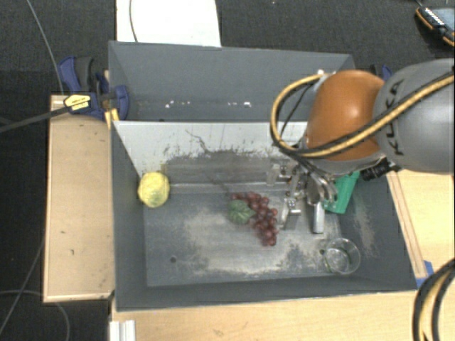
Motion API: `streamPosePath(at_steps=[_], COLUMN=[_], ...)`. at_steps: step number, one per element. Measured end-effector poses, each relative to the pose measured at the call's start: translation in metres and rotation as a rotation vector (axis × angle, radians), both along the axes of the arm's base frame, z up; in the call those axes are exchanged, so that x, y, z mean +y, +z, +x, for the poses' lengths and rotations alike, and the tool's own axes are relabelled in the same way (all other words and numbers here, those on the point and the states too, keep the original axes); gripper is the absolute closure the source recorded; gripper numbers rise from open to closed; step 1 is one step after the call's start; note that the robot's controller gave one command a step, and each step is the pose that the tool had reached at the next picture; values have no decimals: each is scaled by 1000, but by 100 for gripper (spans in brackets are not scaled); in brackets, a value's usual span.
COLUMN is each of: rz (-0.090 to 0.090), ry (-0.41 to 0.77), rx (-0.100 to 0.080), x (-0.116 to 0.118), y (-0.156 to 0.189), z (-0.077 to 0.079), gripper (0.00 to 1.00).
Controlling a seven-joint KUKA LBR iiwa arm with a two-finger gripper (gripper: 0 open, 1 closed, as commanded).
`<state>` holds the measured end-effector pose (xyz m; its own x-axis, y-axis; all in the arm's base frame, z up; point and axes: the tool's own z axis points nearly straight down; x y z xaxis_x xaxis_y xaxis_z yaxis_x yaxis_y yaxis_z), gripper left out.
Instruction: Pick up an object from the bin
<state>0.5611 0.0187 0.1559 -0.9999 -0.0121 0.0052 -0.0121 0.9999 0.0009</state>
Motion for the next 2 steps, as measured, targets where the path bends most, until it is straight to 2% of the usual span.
streamPosePath(at_steps=[1,2], rz=[0,-2], ry=[-1,-444], rx=[-8,-1], x=[0,7], y=[4,-88], z=[2,7], gripper=[0,0])
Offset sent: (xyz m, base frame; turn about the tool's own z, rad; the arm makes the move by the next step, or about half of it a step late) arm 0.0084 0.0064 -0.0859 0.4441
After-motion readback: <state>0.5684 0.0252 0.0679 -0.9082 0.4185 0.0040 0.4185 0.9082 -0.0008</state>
